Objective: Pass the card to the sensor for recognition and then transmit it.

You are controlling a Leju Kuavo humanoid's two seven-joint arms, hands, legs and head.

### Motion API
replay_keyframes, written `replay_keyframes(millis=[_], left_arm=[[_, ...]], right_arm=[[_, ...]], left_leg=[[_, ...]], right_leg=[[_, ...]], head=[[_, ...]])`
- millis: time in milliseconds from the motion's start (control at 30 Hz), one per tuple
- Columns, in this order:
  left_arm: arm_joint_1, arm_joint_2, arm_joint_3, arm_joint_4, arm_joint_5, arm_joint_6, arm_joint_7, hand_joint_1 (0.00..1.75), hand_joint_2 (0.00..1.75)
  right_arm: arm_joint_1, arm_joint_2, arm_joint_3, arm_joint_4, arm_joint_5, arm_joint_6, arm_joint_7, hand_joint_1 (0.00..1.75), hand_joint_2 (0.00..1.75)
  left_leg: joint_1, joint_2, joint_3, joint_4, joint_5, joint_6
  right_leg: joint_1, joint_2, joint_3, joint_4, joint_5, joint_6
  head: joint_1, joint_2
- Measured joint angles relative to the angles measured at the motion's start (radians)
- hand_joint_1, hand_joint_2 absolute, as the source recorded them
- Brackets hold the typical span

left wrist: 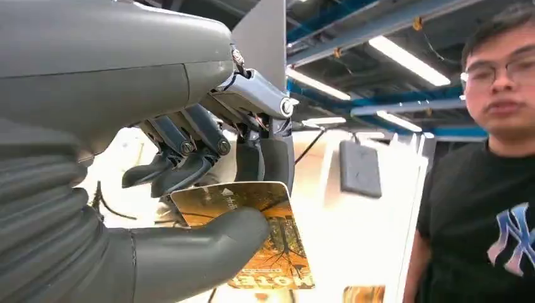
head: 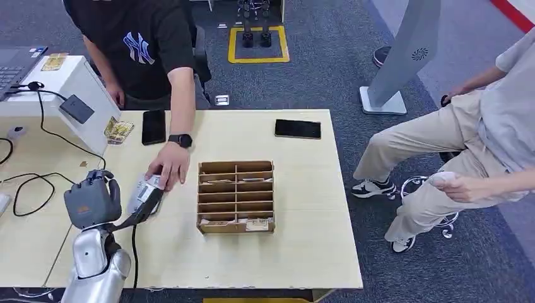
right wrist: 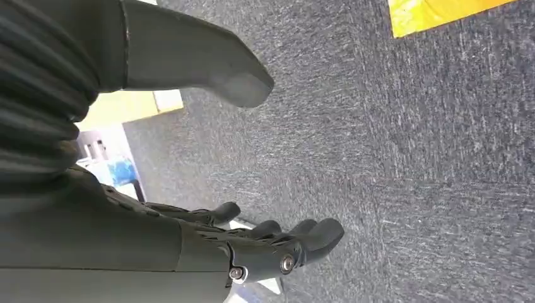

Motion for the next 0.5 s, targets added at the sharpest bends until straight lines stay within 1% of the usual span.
replay_keyframes(millis=[133,267,333,500], left_arm=[[0.007,-0.008,0.003,0.026,0.009,0.0,-0.031,1.75,1.75],[0.013,-0.02,0.002,0.061,0.026,0.0,-0.107,1.75,1.75],[0.018,-0.029,0.002,0.078,0.032,0.0,-0.136,1.75,1.75],[0.024,-0.051,0.001,0.114,0.053,0.0,-0.167,1.75,1.75]], right_arm=[[0.001,0.0,0.005,-0.003,0.0,-0.003,-0.001,0.0,1.75],[0.003,-0.004,0.025,0.008,0.0,-0.022,-0.01,0.0,1.75],[0.004,-0.01,0.032,0.022,0.0,-0.031,-0.01,0.0,1.75],[0.005,-0.023,0.052,0.048,0.0,-0.038,-0.011,0.0,1.75]], left_leg=[[0.0,0.0,0.0,0.0,0.0,0.0],[0.0,0.0,0.0,0.0,0.0,0.0],[0.0,0.0,0.0,0.0,0.0,0.0],[0.0,0.0,0.0,0.0,0.0,0.0]], right_leg=[[0.0,0.0,0.0,0.0,0.0,0.0],[0.0,0.0,0.0,0.0,0.0,0.0],[0.0,0.0,0.0,0.0,0.0,0.0],[0.0,0.0,0.0,0.0,0.0,0.0]], head=[[0.0,0.0],[0.0,0.0],[0.0,0.0],[0.0,0.0]])
